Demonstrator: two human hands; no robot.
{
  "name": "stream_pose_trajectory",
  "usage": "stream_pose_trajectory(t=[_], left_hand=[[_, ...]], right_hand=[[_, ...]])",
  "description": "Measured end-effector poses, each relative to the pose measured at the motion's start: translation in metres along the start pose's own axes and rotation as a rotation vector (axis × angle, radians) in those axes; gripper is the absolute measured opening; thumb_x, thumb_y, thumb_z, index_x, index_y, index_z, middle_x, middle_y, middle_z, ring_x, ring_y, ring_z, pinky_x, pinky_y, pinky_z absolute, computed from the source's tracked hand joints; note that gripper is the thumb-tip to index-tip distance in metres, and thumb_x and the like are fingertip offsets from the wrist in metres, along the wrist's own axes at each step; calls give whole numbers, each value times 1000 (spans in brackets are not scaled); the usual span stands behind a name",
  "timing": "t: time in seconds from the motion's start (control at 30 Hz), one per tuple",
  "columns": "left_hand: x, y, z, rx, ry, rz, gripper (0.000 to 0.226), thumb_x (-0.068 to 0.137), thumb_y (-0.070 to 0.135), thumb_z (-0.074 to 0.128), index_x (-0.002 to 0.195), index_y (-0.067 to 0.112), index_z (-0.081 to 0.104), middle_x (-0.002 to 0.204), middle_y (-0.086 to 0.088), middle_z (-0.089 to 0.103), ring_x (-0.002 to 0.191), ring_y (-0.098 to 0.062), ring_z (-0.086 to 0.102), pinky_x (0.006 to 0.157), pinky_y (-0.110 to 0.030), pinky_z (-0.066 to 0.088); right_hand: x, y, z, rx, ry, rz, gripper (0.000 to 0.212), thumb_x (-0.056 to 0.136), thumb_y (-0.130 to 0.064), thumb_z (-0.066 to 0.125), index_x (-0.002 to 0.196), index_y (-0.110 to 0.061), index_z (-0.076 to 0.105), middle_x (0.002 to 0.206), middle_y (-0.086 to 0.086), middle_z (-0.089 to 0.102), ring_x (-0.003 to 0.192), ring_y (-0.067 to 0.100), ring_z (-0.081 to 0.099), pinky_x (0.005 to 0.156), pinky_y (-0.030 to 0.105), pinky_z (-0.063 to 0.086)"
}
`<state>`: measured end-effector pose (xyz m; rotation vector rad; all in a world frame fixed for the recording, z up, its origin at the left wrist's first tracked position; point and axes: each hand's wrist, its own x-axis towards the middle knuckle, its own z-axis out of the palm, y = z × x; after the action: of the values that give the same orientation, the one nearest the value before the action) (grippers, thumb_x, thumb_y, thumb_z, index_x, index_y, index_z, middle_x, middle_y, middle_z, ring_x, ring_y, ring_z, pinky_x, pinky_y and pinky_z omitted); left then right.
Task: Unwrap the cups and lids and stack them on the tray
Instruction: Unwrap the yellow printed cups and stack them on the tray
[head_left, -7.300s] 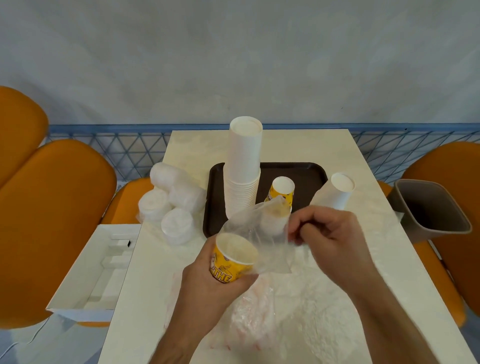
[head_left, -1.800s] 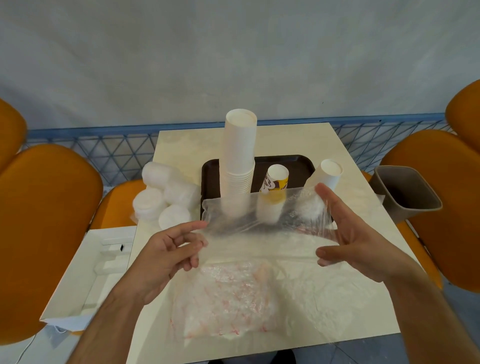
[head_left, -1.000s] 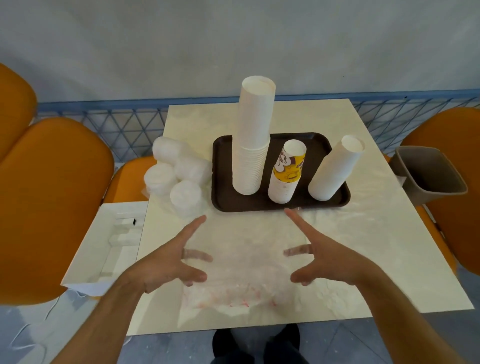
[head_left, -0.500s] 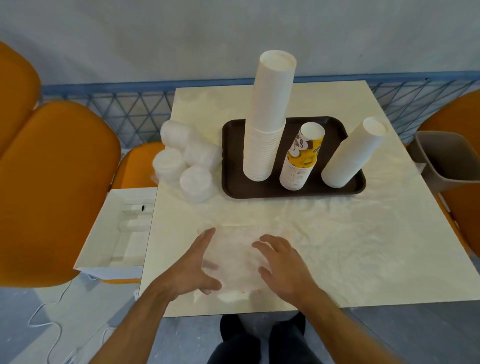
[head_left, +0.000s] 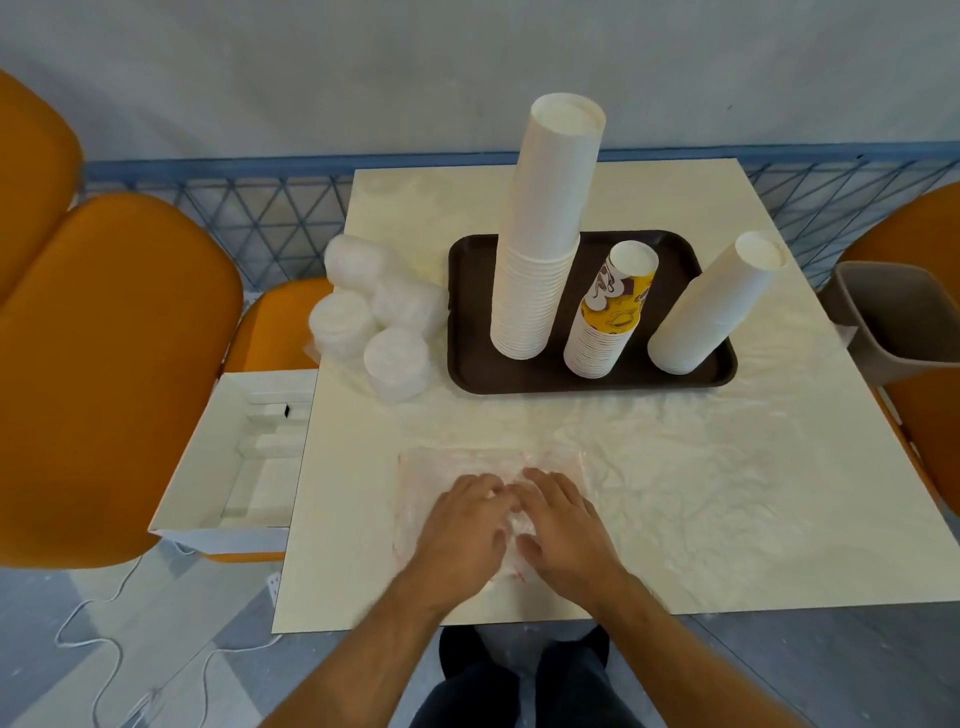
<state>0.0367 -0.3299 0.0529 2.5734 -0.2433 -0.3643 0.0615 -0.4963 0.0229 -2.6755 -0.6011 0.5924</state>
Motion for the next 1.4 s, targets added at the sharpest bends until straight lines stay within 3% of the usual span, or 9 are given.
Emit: stream_pose_trajectory(t=[0.1, 0.33, 0.6, 0.73, 0.9, 1.03, 1.1, 1.27, 1.4], left_hand=[[9, -17, 12, 102, -168, -96, 63, 94, 18, 56, 150, 35, 34, 162, 6, 20, 149, -22, 15, 120, -34, 19], [6, -64, -4, 228, -386, -161, 109, 77, 33, 78, 153, 49, 3, 164, 12, -18, 152, -27, -14, 123, -50, 9], [5, -73, -17, 374, -451, -149, 131, 65, 48, 88, 152, 48, -10, 162, 9, -26, 150, -25, -20, 120, -53, -2], [8, -63, -26, 281, -398, -161, 106, 76, 43, 79, 155, 44, 8, 166, 7, -9, 153, -25, -4, 122, -47, 7], [32, -40, -49, -178, -14, -220, 63, 89, 31, 68, 146, 28, 41, 154, 6, 34, 134, -15, 42, 109, -25, 35], [87, -17, -76, -461, 176, -298, 79, 80, 24, 80, 148, 25, 38, 147, -2, 45, 130, -21, 49, 108, -41, 44], [122, -7, -91, -585, 232, -344, 93, 75, 20, 85, 151, 26, 31, 152, -4, 41, 134, -25, 46, 109, -44, 44], [186, 2, -110, -750, 295, -395, 125, 60, 21, 94, 155, 36, 13, 160, -1, 28, 144, -26, 32, 112, -54, 37], [212, 3, -108, -862, 267, -364, 122, 48, 29, 92, 146, 47, 21, 140, 12, 50, 127, -25, 48, 100, -60, 46]], right_hand=[[0, 4, -3, 21, -9, 2, 59, 96, -35, 59, 151, -34, 36, 165, -5, 21, 152, 21, 17, 120, 37, 26], [-3, 24, -20, -79, -138, 14, 88, 87, -54, 70, 157, -44, 17, 169, -9, -3, 156, 21, -6, 124, 44, 12], [-2, 38, -26, -87, -192, 41, 105, 78, -62, 74, 158, -46, 8, 167, -16, -16, 155, 18, -16, 125, 46, 7], [-3, 29, -37, -72, -195, 53, 99, 79, -62, 74, 157, -43, 16, 169, -12, -8, 156, 22, -9, 124, 46, 8], [5, 8, -85, 19, 206, 101, 60, 90, -43, 71, 144, -35, 45, 157, -7, 36, 145, 21, 31, 117, 43, 30], [27, 8, -150, 69, 665, 40, 64, 76, -15, 84, 133, -18, 56, 137, 7, 53, 121, 31, 52, 101, 47, 47], [43, 14, -186, -2, 759, 17, 68, 70, -11, 85, 131, -18, 56, 132, 9, 52, 113, 34, 52, 96, 46, 48], [81, 31, -254, -221, 451, 105, 78, 78, -33, 81, 146, -32, 43, 143, 3, 41, 127, 33, 40, 104, 49, 43], [102, 40, -281, -267, 101, 74, 69, 81, -36, 78, 142, -39, 45, 134, 1, 53, 119, 27, 54, 90, 45, 54]])
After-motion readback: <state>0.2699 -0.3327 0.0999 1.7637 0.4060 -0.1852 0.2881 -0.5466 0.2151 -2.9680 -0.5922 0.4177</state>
